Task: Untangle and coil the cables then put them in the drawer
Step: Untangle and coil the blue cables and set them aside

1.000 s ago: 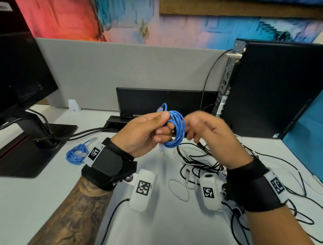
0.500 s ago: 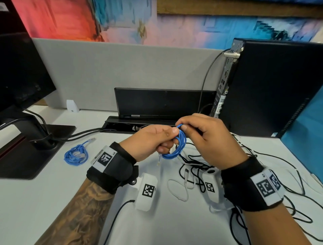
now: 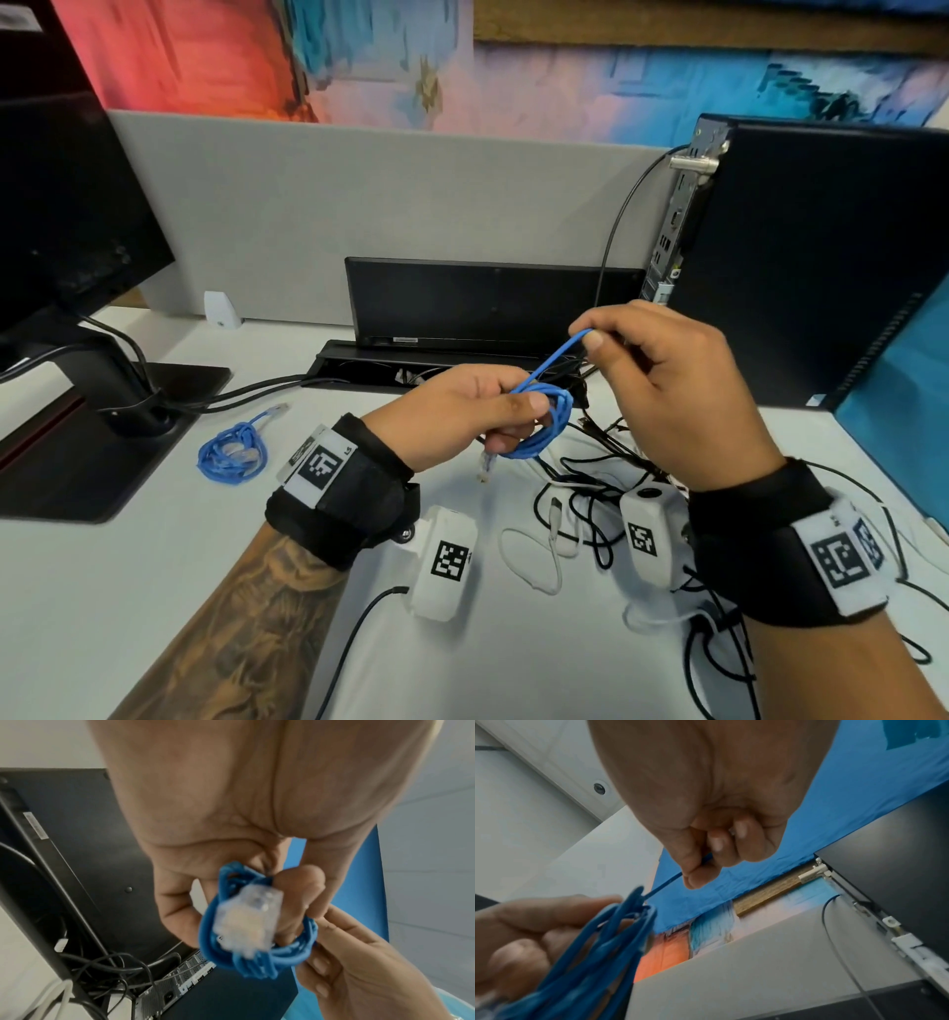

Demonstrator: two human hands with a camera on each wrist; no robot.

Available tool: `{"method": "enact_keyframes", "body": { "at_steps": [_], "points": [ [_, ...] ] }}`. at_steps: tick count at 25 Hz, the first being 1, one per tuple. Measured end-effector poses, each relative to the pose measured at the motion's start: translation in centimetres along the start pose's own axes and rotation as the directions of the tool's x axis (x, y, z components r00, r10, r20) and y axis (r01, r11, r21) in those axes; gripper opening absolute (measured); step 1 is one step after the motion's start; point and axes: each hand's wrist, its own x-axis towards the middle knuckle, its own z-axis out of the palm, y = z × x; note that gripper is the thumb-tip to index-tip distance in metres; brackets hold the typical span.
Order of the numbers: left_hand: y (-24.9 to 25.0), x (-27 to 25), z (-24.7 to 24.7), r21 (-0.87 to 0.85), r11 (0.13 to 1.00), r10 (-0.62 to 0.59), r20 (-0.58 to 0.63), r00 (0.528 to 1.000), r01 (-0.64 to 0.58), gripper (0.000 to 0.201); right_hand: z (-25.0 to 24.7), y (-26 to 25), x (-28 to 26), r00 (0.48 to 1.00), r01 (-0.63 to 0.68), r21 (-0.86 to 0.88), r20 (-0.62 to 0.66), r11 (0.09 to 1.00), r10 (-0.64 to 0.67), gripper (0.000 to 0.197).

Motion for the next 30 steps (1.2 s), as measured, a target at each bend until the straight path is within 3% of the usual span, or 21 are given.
{"method": "enact_keyframes", "body": {
  "at_steps": [3, 6, 8, 10, 14, 17, 21, 25, 30],
  "points": [
    [0.0, 0.2, 0.1, -0.189, 0.981, 0.033, -0.031, 0.999, -0.039, 0.019, 0.4, -0.4, -0.1, 0.996, -0.084, 0.101, 0.013, 0.991, 0.083, 0.014],
    [0.0, 0.1, -0.3, -0.365, 0.926, 0.070, -0.083, 0.994, -0.096, 0.023, 0.9, -1.3, -0.3, 0.956, -0.260, 0.376, 0.229, 0.889, 0.183, 0.011],
    [0.0, 0.1, -0.6, -0.407, 0.908, 0.076, -0.082, 0.994, -0.103, 0.027, 1.1, -1.5, -0.5, 0.936, -0.285, 0.377, 0.309, 0.881, 0.170, 0.015],
    [0.0, 0.2, -0.4, -0.401, 0.909, 0.088, -0.083, 0.993, -0.115, 0.028, 1.3, -1.6, -0.5, 0.942, -0.266, 0.342, 0.292, 0.901, 0.167, 0.009],
    [-0.2, 0.7, 0.0, -0.440, 0.874, 0.101, -0.249, 0.963, -0.206, 0.035, 1.8, -1.2, -0.6, 0.970, -0.222, 0.321, 0.172, 0.921, 0.173, 0.006],
    [-0.3, 1.1, 0.7, -0.486, 0.827, 0.150, -0.292, 0.945, -0.282, 0.037, 2.5, -1.4, -0.7, 0.974, -0.225, 0.381, 0.101, 0.897, 0.202, 0.010],
    [-0.2, 1.2, 0.8, -0.284, 0.915, 0.150, -0.424, 0.893, -0.288, 0.018, 1.8, -0.7, -0.4, 0.961, -0.269, 0.462, 0.188, 0.845, 0.203, 0.018],
    [-0.5, 1.1, 0.4, -0.233, 0.948, 0.128, -0.345, 0.930, -0.217, 0.014, 1.0, 1.2, -0.3, 0.981, -0.177, 0.234, 0.125, 0.956, 0.151, 0.023],
    [-0.4, 1.0, 0.8, -0.067, 0.985, 0.135, -0.296, 0.945, -0.162, 0.015, 1.3, 0.8, -0.2, 0.925, -0.380, 0.507, 0.186, 0.774, 0.332, 0.022]
  ]
}}
